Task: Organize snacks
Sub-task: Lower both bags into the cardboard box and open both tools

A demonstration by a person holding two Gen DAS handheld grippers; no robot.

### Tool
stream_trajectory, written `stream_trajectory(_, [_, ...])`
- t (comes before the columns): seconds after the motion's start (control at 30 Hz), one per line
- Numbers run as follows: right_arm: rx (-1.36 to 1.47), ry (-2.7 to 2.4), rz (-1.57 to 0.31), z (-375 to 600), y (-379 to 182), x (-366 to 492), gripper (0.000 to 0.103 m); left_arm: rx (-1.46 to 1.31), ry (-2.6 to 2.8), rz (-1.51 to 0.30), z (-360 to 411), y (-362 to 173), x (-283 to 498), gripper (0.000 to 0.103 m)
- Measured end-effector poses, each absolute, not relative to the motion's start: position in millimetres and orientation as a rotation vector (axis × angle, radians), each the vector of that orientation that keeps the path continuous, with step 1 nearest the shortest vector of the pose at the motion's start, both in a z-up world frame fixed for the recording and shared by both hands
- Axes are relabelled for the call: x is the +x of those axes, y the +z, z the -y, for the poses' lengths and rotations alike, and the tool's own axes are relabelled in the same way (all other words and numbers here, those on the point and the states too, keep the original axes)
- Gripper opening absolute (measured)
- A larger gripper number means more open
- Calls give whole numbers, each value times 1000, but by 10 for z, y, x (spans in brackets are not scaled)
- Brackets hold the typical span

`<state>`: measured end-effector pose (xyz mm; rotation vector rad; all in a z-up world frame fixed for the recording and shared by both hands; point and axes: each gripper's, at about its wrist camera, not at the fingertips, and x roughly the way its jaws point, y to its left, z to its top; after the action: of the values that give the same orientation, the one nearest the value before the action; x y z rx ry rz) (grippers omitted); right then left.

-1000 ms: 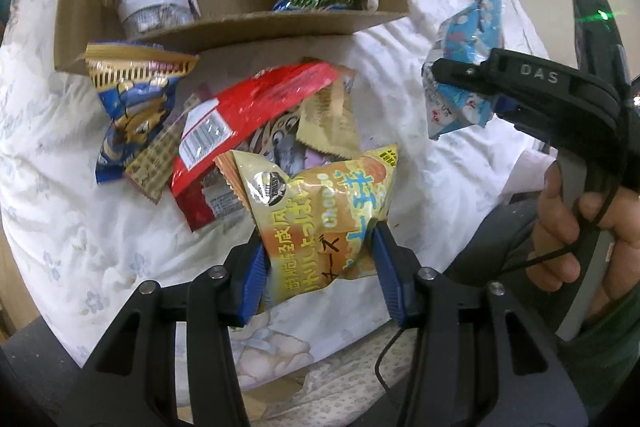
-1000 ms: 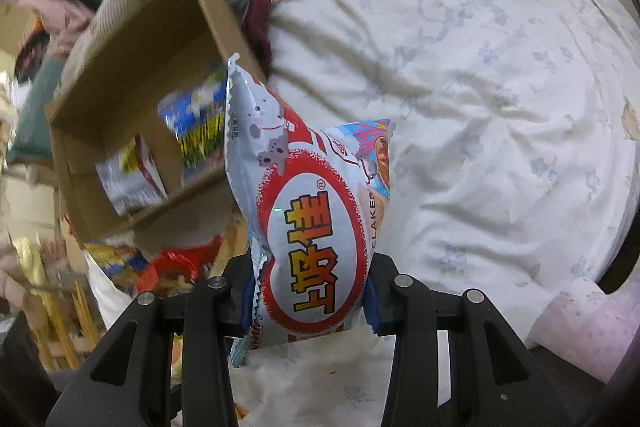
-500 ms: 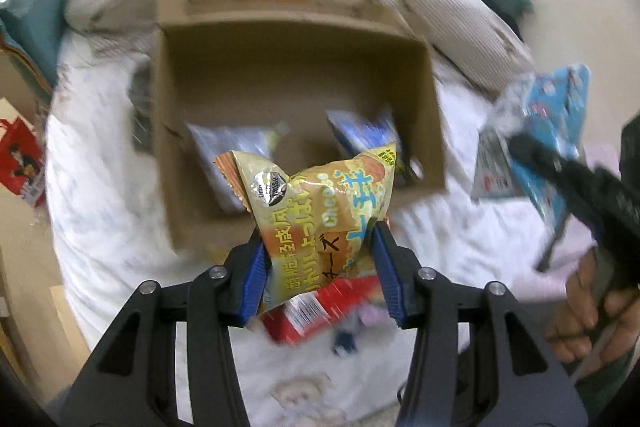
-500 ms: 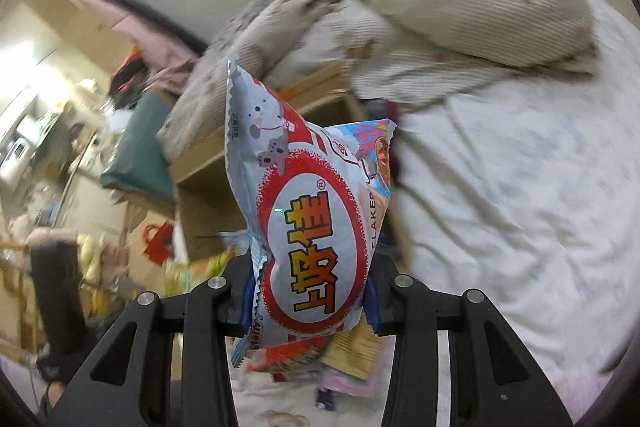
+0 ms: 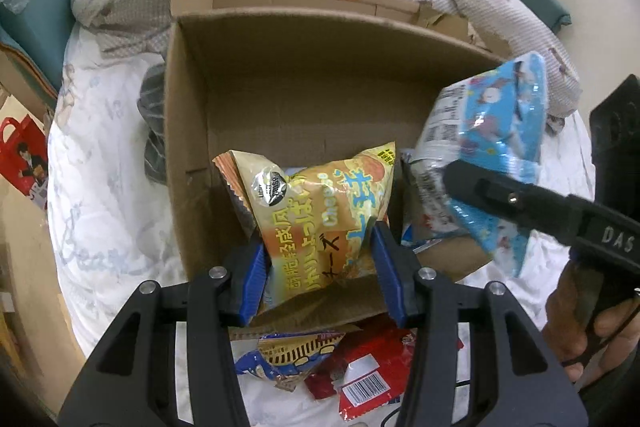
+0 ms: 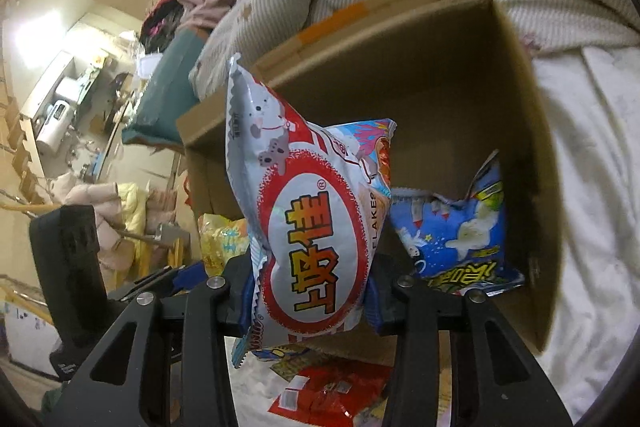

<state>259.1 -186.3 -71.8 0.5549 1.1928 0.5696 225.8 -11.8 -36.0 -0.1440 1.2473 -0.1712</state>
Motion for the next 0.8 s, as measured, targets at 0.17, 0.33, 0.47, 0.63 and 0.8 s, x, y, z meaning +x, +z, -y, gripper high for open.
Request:
stream_trajectory(0.17, [587,584,-1188,1854,-714,2637,47,-155,-155,-1225,96,-338,2272,48])
stream_trajectory(0.33, [630,539,-1138,2012,-666,2627,78,-169,-153,-1196,89,-296,2279,65])
stream_trajectory(0.47, [648,483,-1085,2166,-603,2611,96,-173,-127,-1162,75,-239,2263,94])
stream_trajectory(0.63, [663,470,-1097,2213,-613,2624,96,-165,-132,-1162,93,-222,2255,94])
stream_trajectory(0.8, [631,483,-1103,2131,-575,2607,96,-163,-132,-1163,76,-210,2205,94])
